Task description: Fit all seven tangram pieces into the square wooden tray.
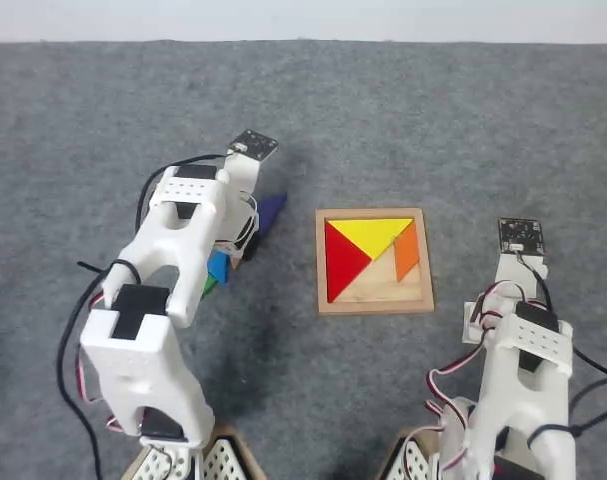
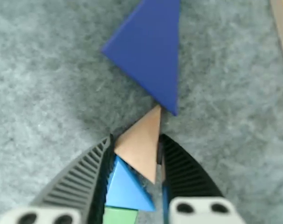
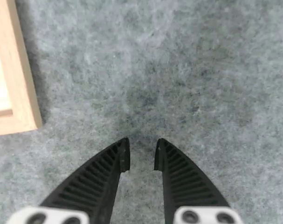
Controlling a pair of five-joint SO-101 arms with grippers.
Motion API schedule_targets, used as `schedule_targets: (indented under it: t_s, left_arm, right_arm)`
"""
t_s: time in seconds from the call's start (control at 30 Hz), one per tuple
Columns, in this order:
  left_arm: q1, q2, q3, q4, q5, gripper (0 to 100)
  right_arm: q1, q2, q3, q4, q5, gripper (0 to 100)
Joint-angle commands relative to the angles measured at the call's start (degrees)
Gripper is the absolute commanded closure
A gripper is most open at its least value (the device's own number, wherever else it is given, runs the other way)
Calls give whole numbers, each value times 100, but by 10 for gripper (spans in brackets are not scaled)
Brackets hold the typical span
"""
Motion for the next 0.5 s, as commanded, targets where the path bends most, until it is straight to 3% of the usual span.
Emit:
schedule_targets:
  t_s: [0.0,0.47]
  left_arm:
    - [0,-26,-154,158,-97,929]
    - [730,-1424,-585,1160,343,945]
  right_arm:
    - [66,-189,-26,-127,35,890]
    - [66,-189,-26,-127,18,890]
